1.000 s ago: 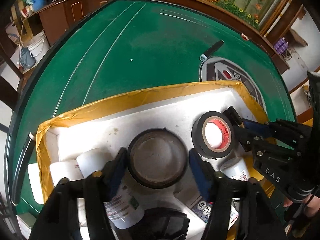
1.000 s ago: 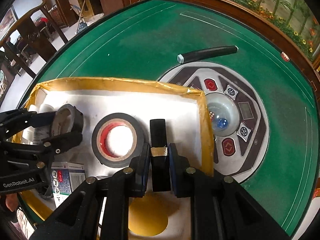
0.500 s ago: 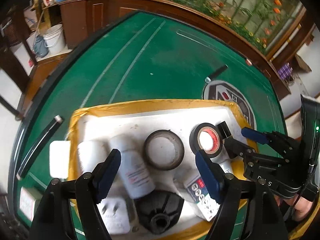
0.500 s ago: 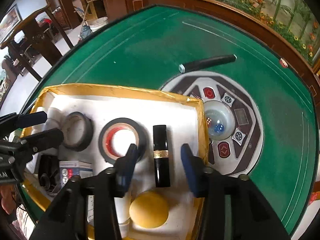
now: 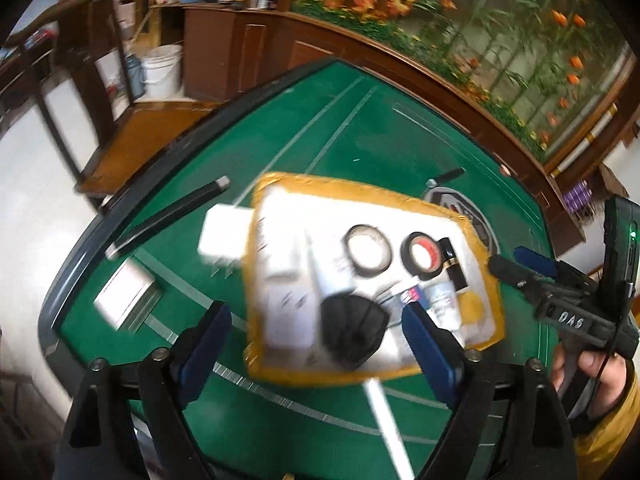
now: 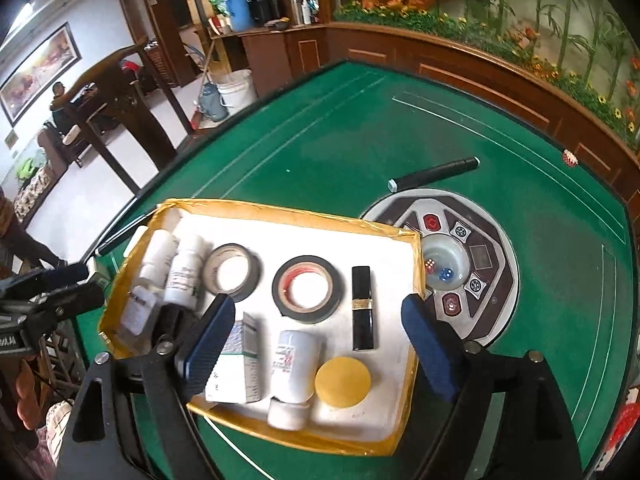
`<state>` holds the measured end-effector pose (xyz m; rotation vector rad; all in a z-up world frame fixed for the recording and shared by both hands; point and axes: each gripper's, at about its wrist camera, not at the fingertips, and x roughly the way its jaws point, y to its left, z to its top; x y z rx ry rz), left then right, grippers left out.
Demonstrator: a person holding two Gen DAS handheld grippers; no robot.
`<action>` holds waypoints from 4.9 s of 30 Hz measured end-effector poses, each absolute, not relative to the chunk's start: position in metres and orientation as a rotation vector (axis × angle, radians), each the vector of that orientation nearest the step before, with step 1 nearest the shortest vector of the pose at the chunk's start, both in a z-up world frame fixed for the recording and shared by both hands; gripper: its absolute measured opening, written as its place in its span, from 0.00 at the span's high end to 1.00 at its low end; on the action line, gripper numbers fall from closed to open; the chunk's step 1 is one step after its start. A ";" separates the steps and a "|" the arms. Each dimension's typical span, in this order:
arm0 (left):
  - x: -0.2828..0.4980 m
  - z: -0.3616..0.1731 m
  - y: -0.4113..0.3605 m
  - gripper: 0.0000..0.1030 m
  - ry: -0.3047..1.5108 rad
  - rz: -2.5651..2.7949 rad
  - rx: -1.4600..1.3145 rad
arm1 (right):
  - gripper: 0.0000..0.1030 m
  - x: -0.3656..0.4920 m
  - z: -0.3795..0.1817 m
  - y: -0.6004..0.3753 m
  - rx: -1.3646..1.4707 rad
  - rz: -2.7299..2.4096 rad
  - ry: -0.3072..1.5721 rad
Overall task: Organize rigid objects
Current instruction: 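Move the left tool to the pink-bordered white box while the right tool moves to the white marker, then grasp the pink-bordered white box with the left tool while the right tool grasps the white marker, then carry the white box with the left tool while the right tool carries the marker over the tray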
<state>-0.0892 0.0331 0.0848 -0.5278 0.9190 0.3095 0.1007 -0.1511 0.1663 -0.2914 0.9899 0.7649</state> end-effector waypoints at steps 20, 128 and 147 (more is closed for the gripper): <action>-0.158 0.054 0.004 0.12 0.960 0.519 -0.583 | 0.11 0.021 0.145 -0.207 -0.286 0.936 1.073; -0.143 0.027 0.037 0.48 1.034 0.441 -0.462 | 0.86 -0.054 0.104 -0.105 -0.686 1.117 1.168; -0.146 0.063 0.048 0.48 0.902 0.376 -0.590 | 0.86 -0.035 0.161 -0.111 -0.532 1.127 1.050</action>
